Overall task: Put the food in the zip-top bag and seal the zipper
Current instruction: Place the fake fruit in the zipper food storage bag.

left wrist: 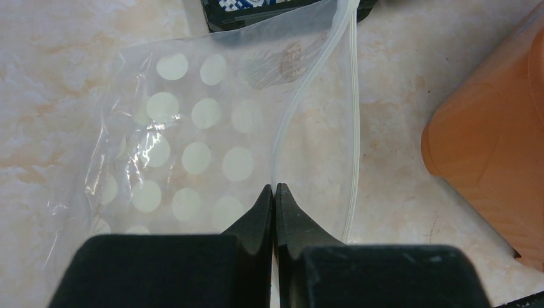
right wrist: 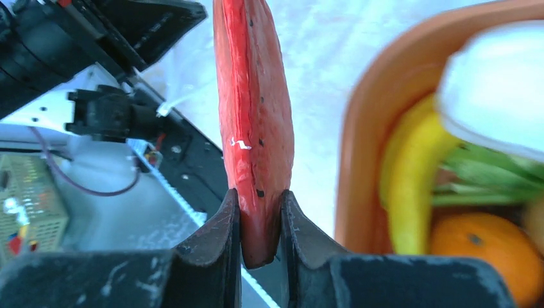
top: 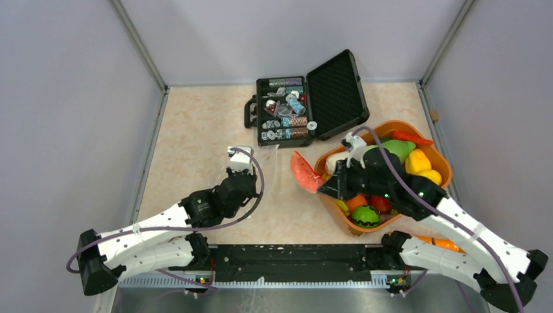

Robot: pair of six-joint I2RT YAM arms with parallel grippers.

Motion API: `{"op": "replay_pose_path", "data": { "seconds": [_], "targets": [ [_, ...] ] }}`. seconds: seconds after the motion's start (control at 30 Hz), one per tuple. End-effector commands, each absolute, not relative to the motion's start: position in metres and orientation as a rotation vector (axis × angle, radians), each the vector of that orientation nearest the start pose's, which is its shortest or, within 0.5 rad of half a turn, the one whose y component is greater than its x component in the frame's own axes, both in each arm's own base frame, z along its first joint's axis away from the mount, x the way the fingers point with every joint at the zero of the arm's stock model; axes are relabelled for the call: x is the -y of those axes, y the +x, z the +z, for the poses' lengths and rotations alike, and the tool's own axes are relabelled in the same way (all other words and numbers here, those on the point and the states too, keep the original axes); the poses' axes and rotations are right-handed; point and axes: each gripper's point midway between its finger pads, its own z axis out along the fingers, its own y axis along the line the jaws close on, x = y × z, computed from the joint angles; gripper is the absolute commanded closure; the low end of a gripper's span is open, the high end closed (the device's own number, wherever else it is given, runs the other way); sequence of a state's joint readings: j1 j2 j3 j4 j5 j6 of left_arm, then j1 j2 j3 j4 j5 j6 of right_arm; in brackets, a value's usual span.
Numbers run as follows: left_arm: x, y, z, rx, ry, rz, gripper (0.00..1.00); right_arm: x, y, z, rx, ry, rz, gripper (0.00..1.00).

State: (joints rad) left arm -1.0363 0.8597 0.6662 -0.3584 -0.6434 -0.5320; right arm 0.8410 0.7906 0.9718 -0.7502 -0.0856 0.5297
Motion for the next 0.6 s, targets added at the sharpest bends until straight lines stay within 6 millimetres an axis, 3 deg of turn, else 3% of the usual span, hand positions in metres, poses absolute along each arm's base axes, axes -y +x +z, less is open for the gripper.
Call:
{"op": "replay_pose_path", "data": {
  "seconds": [0.0, 0.13, 0.3, 0.47, 0.57],
  "targets": [
    [0.199, 0.221, 0.19, -1.972, 0.11, -0.362, 1.0, -0.275, 0.145, 0.253, -2.15, -0.352, 1.224, 1.0],
    [0.198, 0.22, 0.19, -1.972, 0.111, -0.363, 1.0, -0.291, 0.151, 0.237, -2.223, -0.354, 1.122, 1.0],
    [0.198, 0.221, 0.191, -1.967, 0.106, -0.363, 1.0, -0.318, 0.152, 0.231, -2.22, -0.309, 1.253, 1.0],
    [0.197, 0.221, 0.193, -1.962, 0.1, -0.363, 1.0, -0.327, 0.163, 0.205, -2.336, -0.156, 1.213, 1.0],
    [0.196, 0.222, 0.193, -1.958, 0.094, -0.36, 1.0, -0.334, 0.163, 0.202, -2.348, -0.09, 1.27, 1.0]
  ]
}}
